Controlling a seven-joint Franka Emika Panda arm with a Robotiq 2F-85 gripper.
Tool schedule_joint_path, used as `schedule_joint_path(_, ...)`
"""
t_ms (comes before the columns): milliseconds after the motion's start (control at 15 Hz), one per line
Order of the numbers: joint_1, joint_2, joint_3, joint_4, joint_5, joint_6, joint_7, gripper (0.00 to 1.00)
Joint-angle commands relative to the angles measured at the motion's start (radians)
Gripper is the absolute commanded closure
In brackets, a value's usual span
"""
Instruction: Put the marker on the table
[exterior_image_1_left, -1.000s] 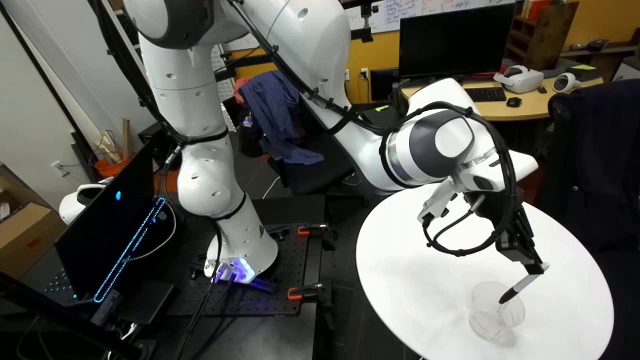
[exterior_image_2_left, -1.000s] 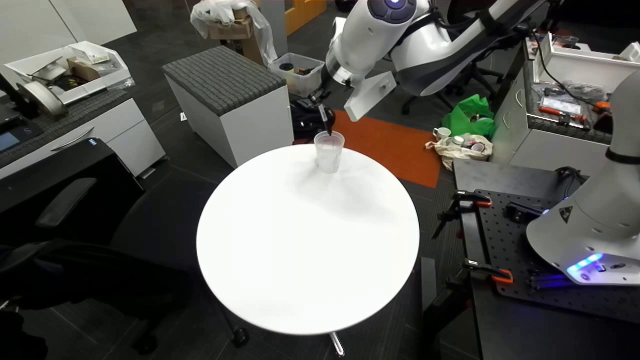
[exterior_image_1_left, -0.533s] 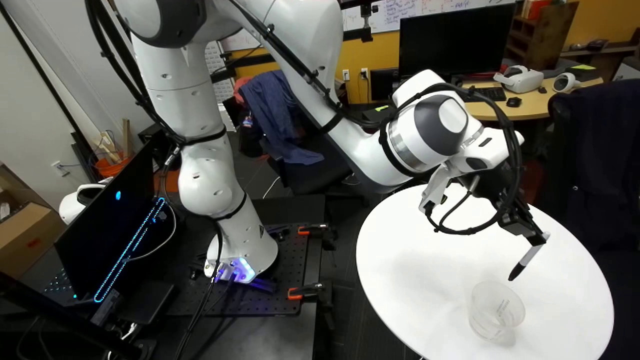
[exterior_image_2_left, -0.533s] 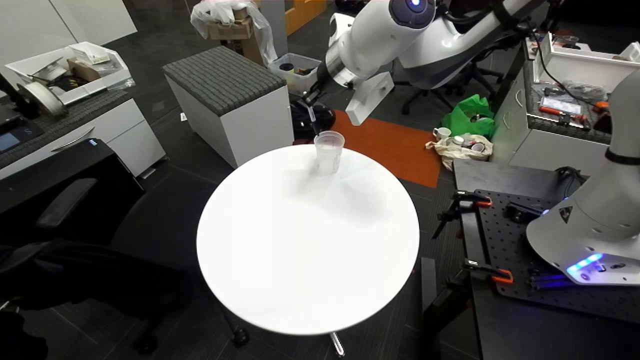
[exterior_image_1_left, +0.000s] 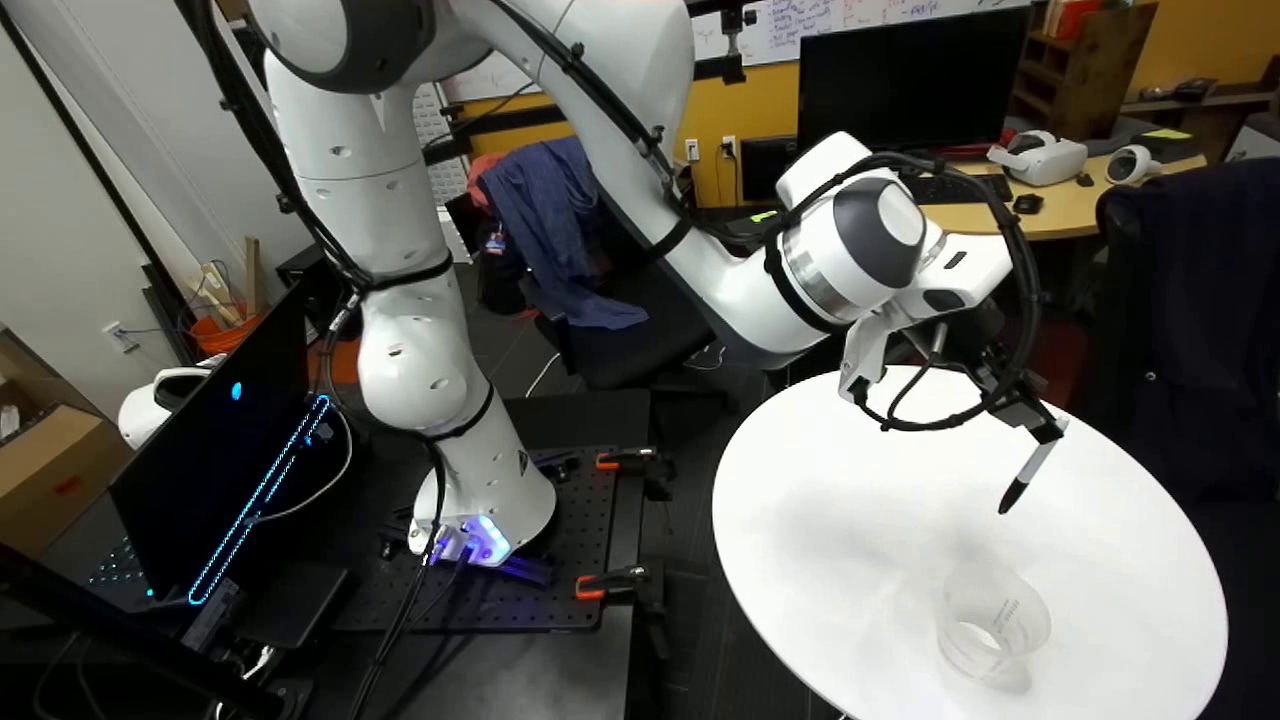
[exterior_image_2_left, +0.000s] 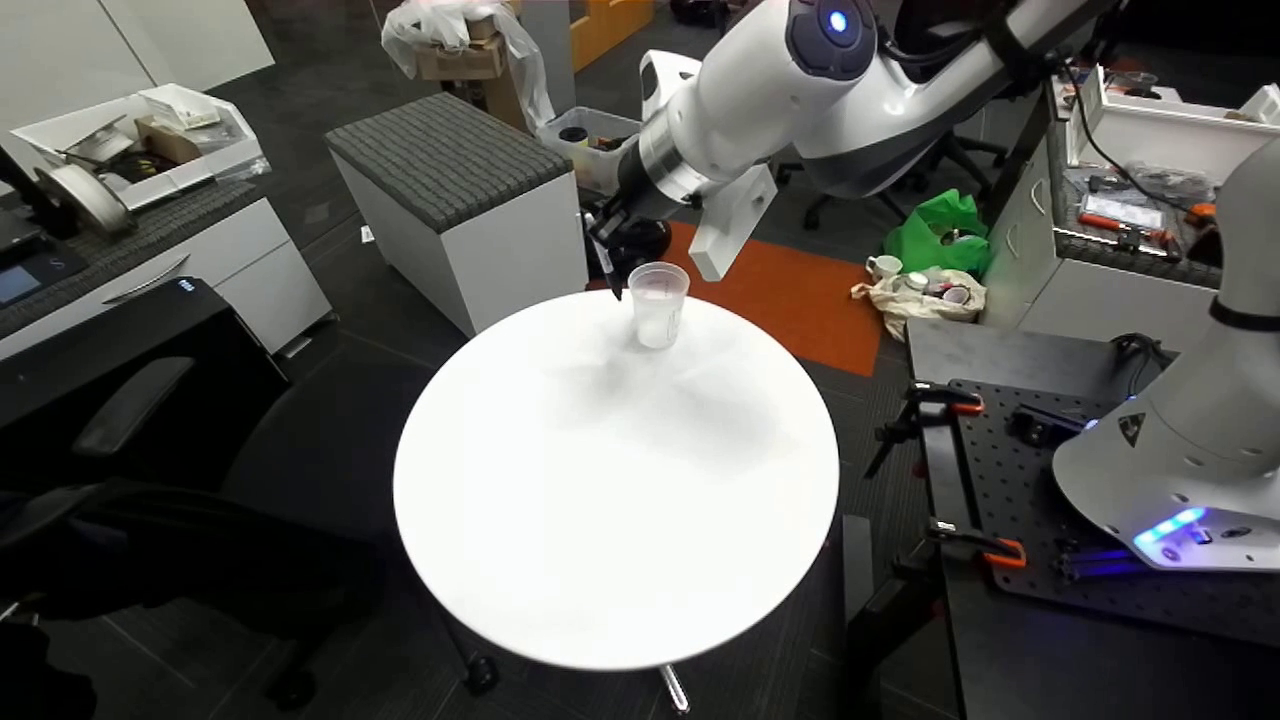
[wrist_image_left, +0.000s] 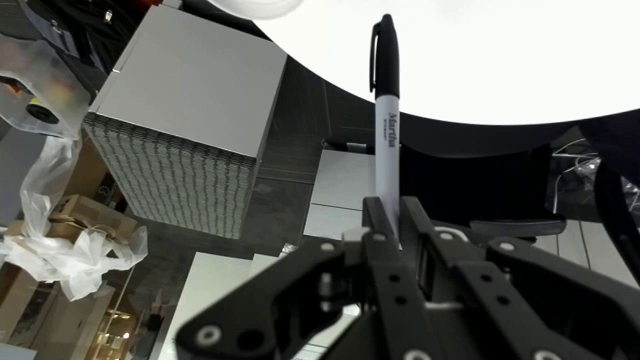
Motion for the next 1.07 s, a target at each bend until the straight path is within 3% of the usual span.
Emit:
schedule_joint_path(0,-0.007,0.036,0.032,-0.011,0.069,0.059,-0.104,0.97)
schedule_joint_path(333,-0.058,0.085,0.139,-0.082,0.365,0.071,-0.415,0.97)
schedule_joint_path(800,-0.291,0.091,0.484,-0.105,0.945,-0.095,-0.956,0.97)
schedule_joint_path(1000,-0.305,0.095,0.514,-0.045,1.136,-0.214,-1.121,0.97)
